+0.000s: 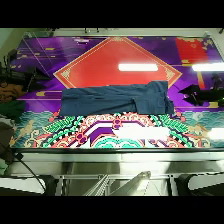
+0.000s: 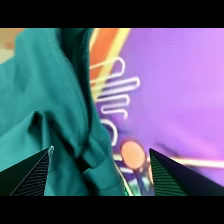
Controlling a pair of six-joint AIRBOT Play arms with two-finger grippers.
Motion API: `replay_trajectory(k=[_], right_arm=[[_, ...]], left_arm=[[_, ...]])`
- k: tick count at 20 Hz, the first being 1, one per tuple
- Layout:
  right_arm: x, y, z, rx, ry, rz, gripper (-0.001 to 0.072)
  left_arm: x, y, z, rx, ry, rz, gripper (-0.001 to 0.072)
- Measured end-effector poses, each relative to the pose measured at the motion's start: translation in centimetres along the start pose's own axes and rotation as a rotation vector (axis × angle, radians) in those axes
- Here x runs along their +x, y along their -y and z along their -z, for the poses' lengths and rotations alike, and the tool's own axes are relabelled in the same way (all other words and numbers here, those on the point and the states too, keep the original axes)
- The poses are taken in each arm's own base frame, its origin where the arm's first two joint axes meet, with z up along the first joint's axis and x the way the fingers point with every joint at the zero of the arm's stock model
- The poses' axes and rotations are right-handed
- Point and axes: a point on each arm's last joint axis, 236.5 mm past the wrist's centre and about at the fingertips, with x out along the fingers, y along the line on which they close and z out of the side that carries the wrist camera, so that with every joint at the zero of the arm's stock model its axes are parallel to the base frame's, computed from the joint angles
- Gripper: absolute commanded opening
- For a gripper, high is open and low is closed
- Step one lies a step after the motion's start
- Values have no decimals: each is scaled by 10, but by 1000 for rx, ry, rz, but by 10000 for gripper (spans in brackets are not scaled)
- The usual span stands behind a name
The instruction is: Fold the shirts.
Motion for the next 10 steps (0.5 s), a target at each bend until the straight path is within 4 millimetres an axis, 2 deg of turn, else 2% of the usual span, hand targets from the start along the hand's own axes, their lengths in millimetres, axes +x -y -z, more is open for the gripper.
replay_trajectory(k=[1, 2, 5, 8, 9, 10], right_arm=[[8, 0, 3, 1, -23, 1, 718], [18, -1, 7, 1, -47, -2, 718], [47, -18, 18, -5, -112, -41, 718], [73, -38, 32, -25, -179, -74, 708], [80, -42, 36, -28, -195, -77, 677], [86, -46, 39, -32, -209, -80, 492]], left_arm=[[2, 10, 2, 16, -4, 2, 485], [5, 19, 5, 31, -13, 5, 462], [21, 38, 13, 67, -54, 14, 462], [47, 53, 25, 95, -117, 26, 461], [56, 58, 29, 104, -139, 33, 462], [64, 62, 33, 110, -161, 35, 461]])
